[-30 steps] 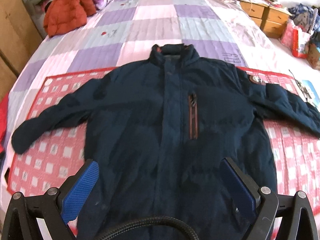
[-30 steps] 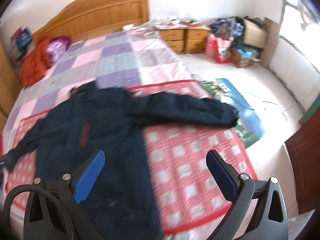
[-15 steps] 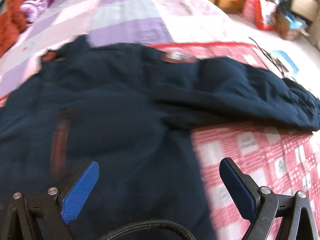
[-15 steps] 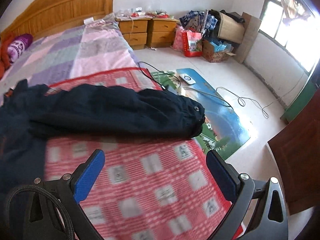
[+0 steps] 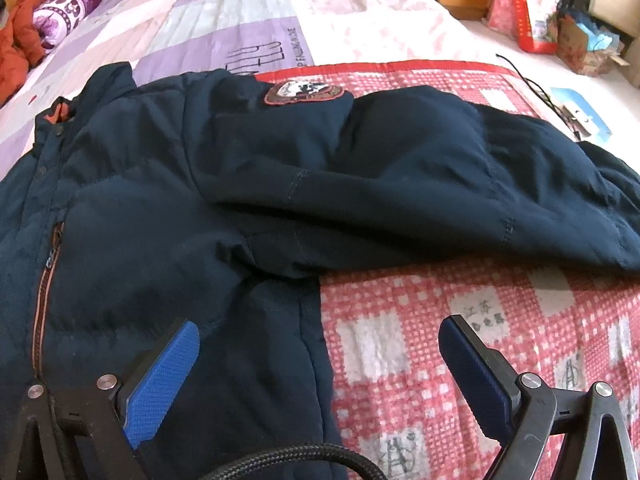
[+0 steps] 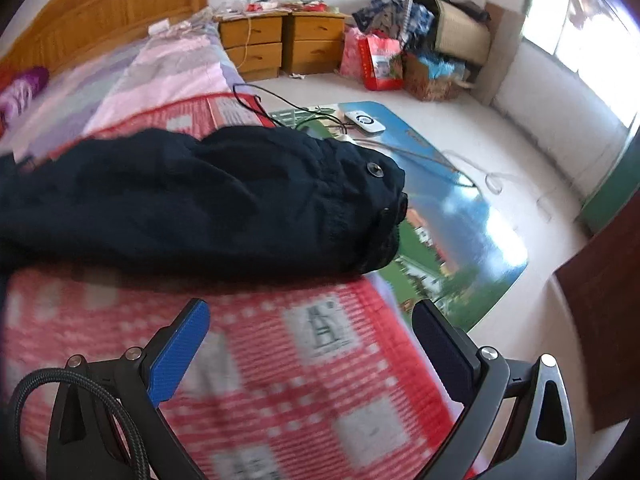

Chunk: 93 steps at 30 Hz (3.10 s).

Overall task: Fold large clothes
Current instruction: 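Reach the right tool to a jacket sleeve cuff and grasp it, then carry the gripped sleeve with the right tool across the jacket body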

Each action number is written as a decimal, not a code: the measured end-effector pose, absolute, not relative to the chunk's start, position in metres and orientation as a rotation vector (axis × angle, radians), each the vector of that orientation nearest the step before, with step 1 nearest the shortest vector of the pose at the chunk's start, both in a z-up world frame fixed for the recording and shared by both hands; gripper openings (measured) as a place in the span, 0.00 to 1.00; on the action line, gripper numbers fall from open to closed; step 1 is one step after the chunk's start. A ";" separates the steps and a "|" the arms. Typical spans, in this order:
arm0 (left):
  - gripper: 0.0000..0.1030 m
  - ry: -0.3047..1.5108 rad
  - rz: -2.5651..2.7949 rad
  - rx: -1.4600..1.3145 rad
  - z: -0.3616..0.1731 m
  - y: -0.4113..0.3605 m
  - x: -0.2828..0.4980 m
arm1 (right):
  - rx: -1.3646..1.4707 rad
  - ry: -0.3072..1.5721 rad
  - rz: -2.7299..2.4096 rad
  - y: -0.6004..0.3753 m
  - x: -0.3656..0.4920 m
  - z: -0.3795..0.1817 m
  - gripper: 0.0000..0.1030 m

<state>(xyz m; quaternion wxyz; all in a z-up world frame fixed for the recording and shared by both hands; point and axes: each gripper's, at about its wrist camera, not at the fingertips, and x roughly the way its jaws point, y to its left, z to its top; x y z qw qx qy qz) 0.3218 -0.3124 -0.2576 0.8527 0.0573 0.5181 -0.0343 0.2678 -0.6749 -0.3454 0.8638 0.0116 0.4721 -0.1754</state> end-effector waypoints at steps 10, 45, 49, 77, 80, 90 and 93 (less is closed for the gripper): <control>0.96 1.113 -0.049 0.123 -0.269 -0.313 0.330 | -0.294 0.926 -0.404 -0.667 0.330 -0.363 1.00; 0.96 0.975 0.342 -0.021 -0.139 0.053 0.266 | -0.324 0.560 -0.012 -0.257 0.428 -0.096 0.19; 0.96 0.972 0.406 -0.032 -0.139 0.128 0.248 | -0.486 0.592 -0.026 -0.123 0.451 -0.138 0.19; 0.96 0.953 0.486 -0.125 -0.145 0.250 0.220 | -2.029 0.181 0.219 0.171 0.400 -0.351 1.00; 0.96 0.943 0.500 -0.132 -0.138 0.257 0.217 | -2.141 0.129 0.283 0.175 0.390 -0.341 1.00; 0.96 0.940 0.528 -0.143 -0.133 0.274 0.214 | -1.517 0.310 0.281 0.209 0.384 -0.225 1.00; 0.96 0.938 0.515 -0.133 -0.137 0.269 0.222 | -1.069 0.517 0.374 0.160 0.384 -0.181 1.00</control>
